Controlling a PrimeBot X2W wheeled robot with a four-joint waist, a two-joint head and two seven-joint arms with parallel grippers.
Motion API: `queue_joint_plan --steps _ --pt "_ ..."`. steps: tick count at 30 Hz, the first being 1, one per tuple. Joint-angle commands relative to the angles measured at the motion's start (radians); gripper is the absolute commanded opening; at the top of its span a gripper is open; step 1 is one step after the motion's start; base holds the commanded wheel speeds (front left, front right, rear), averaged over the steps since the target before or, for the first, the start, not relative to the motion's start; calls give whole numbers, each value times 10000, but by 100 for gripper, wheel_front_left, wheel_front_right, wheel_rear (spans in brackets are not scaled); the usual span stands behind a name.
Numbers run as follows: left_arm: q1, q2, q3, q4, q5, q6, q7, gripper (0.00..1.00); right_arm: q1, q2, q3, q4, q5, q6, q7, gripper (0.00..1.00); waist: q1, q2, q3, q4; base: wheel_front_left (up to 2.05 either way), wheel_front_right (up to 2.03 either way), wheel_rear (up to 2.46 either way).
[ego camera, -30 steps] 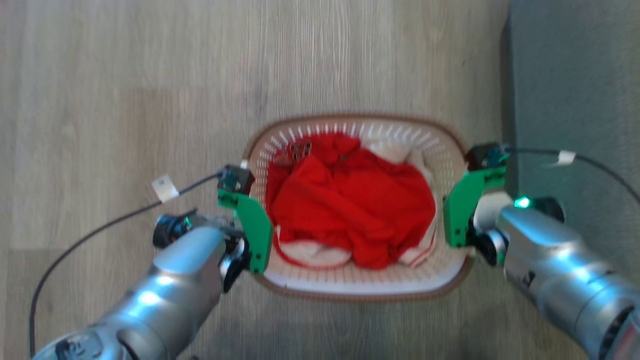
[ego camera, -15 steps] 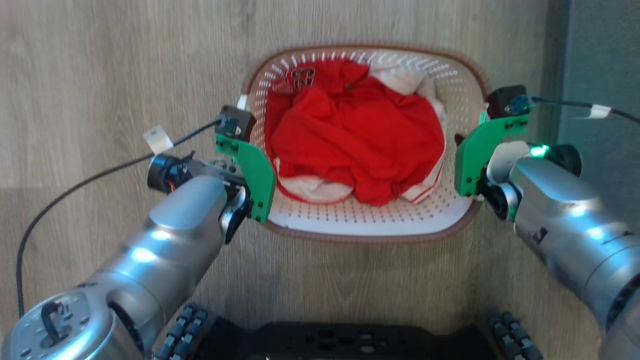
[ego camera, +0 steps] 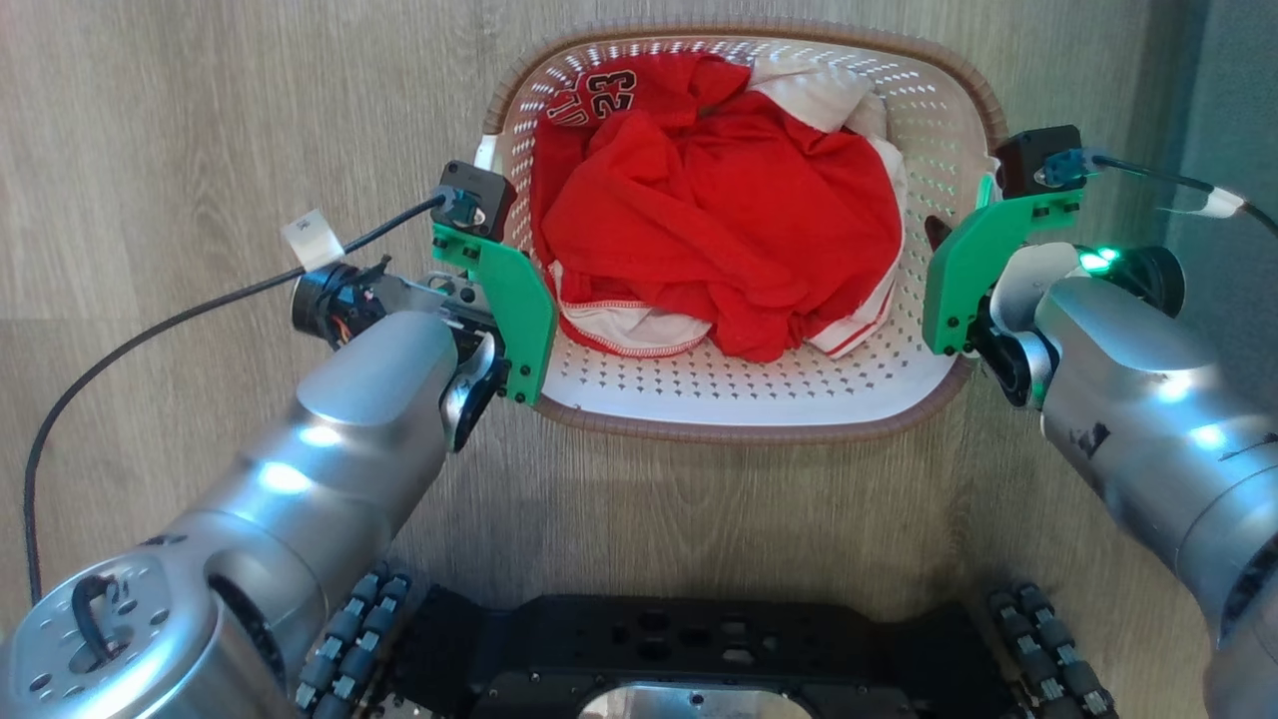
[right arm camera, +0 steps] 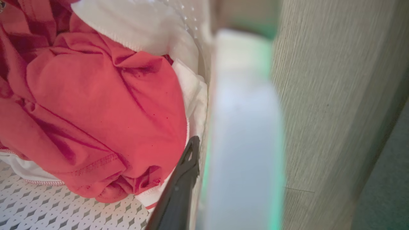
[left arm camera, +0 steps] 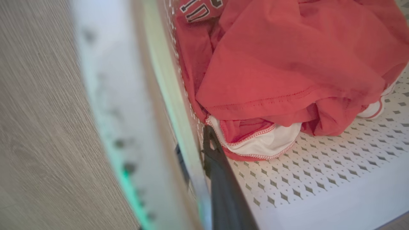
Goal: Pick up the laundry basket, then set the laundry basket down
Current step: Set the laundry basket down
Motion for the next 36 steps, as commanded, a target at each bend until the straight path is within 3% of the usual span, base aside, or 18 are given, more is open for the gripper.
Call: queue_joint_plan --steps 1,26,27,28,29,36 --pt "-104 -66 -4 -419 221 -128 -42 0 263 149 229 -90 -137 115 -212 0 0 0 53 3 0 0 0" --pt "-23 -66 -4 -769 -36 226 33 0 135 -72 294 407 -370 115 -689 0 0 0 313 252 0 0 0" --pt "-21 -66 -4 -766 -95 304 26 44 134 -44 267 447 -333 115 -740 17 0 0 316 261 0 0 0" --pt "-18 -66 -4 -756 -140 385 11 100 148 -11 227 450 -268 115 -759 50 0 0 318 268 0 0 0" --pt "-9 -66 4 -727 -257 505 1 100 169 16 189 457 -192 115 -716 100 0 0 316 278 0 0 0" --pt "9 -66 3 -546 -513 721 -34 100 210 58 215 757 -204 115 -697 100 0 0 120 347 0 0 0"
